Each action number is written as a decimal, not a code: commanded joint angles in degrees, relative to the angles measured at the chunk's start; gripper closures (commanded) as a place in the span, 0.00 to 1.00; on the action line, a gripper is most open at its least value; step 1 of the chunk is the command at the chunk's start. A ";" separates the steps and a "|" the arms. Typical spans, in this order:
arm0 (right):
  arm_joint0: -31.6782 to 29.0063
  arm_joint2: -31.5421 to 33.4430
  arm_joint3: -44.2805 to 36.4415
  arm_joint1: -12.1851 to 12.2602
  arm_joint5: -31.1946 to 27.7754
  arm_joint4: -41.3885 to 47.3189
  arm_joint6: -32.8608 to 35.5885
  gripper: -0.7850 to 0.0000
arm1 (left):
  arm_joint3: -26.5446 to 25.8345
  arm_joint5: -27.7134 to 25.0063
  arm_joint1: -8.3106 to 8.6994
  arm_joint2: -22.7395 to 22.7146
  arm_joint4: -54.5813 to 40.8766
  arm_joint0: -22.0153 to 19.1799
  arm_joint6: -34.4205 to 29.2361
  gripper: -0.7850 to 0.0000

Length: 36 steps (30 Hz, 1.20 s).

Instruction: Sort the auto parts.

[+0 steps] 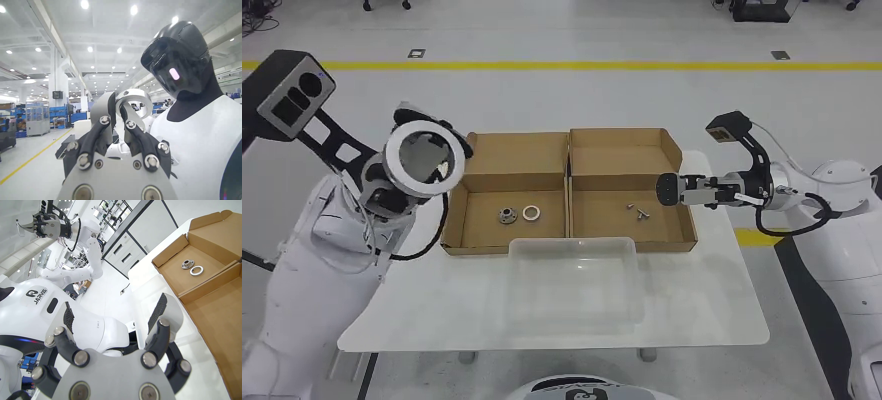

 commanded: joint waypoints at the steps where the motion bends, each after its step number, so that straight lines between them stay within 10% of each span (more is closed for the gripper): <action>1: 0.00 0.00 0.00 0.00 0.00 0.00 0.00 0.00 | 0.04 2.19 0.05 -0.61 3.02 -0.05 -2.89 1.00; 9: 0.00 0.00 0.00 0.00 0.00 0.00 0.00 0.00 | -1.64 9.97 0.22 -2.64 12.46 0.89 -10.57 1.00; 19: 0.00 0.00 0.00 0.00 0.00 0.00 0.00 0.00 | -0.80 1.26 -1.14 -1.58 0.24 1.51 -1.44 1.00; 36: 0.00 0.00 0.00 0.00 0.00 0.00 0.00 0.00 | -0.34 2.34 -1.51 -1.88 0.01 1.48 -2.05 1.00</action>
